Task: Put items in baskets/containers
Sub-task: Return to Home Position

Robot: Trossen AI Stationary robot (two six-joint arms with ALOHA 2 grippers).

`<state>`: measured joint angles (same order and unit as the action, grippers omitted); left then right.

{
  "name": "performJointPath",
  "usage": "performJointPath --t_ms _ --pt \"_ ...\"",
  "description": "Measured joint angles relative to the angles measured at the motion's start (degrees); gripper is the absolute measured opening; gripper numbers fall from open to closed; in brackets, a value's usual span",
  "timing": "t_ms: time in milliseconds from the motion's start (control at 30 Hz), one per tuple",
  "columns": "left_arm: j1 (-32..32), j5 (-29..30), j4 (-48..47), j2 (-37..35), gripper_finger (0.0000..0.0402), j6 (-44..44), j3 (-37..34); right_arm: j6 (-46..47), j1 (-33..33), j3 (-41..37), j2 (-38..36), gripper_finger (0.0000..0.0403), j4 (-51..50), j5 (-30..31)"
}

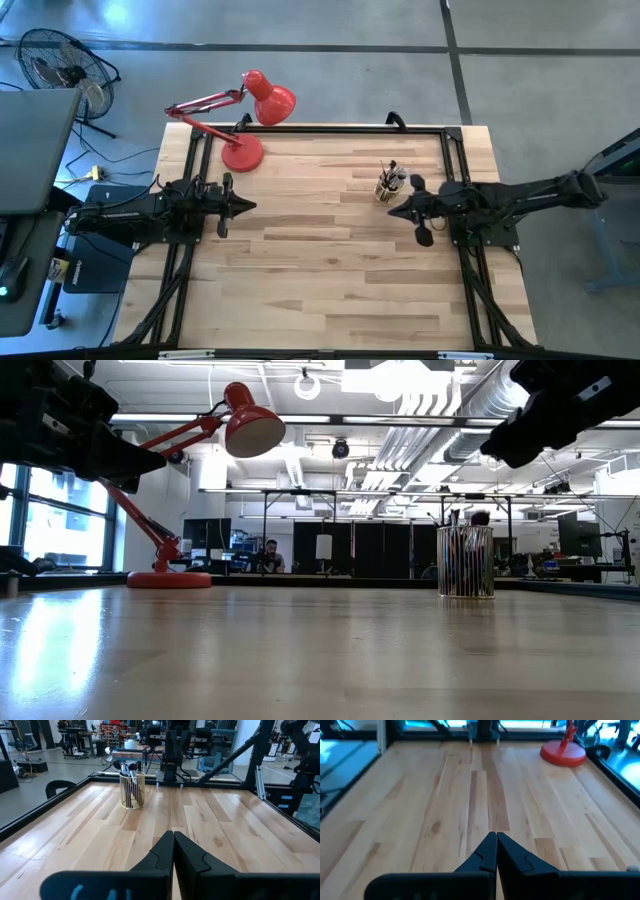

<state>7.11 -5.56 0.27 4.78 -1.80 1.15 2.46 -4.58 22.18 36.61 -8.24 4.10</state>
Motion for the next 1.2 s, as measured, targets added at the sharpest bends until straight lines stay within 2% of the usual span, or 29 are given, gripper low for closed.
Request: performJointPath --t_ms 200,333,633,800,967,1200 --pt "0.00 0.04 0.00 -0.01 0.0005 -0.02 0.00 0.05 0.00 -9.91 -9.83 0.0000 5.67 -0.93" --pt "0.00 0.09 0.00 0.00 0.0005 -0.02 0.00 1.65 0.00 -15.30 -17.52 0.0000 5.31 -1.22" --pt "0.00 0.12 0.00 0.00 0.0005 -0.02 0.00 1.52 0.00 -17.29 -30.52 0.0000 -4.05 -2.18" --pt "0.00 0.13 0.00 0.00 0.0005 -0.02 0.00 1.53 0.00 -15.35 -34.82 0.0000 -11.90 -3.04" --pt "0.00 0.11 0.00 -0.02 0.0005 -0.02 0.00 0.96 -0.01 -15.46 -36.32 0.0000 -13.44 -3.07" --pt "0.00 0.11 0.00 0.00 0.0005 -0.02 0.00 0.02 -0.02 -15.46 -35.55 0.0000 -13.01 6.29"
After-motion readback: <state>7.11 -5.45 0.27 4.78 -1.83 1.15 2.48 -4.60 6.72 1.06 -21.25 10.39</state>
